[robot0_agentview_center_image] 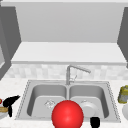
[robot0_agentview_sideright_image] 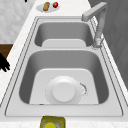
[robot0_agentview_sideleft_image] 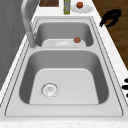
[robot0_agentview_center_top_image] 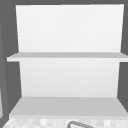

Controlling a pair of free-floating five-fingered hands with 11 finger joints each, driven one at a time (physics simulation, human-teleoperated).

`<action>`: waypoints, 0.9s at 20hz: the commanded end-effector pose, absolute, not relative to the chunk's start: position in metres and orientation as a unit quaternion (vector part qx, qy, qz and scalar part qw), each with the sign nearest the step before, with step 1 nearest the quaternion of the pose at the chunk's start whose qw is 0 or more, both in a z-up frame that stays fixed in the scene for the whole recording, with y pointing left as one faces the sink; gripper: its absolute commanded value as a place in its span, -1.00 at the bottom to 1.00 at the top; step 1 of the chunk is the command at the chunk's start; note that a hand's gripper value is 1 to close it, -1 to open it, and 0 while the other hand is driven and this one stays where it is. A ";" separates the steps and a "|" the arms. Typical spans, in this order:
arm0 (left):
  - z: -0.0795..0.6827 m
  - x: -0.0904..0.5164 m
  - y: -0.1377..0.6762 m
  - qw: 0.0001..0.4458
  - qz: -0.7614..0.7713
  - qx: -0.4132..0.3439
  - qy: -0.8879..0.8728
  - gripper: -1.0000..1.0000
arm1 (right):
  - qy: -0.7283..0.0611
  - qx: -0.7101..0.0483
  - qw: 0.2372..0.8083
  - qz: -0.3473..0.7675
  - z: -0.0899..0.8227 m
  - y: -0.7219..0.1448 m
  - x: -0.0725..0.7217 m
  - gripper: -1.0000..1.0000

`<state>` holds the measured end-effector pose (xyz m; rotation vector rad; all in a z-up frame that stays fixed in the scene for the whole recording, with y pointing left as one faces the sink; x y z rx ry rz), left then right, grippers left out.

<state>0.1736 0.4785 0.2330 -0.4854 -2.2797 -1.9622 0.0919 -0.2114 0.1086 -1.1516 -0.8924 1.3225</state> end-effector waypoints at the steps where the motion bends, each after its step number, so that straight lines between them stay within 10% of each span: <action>1: 0.233 0.173 0.476 0.041 -0.645 -0.154 -0.748 -1.00 | -0.378 -0.487 0.554 0.560 0.109 -0.211 0.092 0.00; 18: 0.237 0.165 0.527 0.090 -0.669 -0.160 -0.720 -1.00 | -0.378 -0.487 0.554 0.560 0.109 -0.211 0.092 0.00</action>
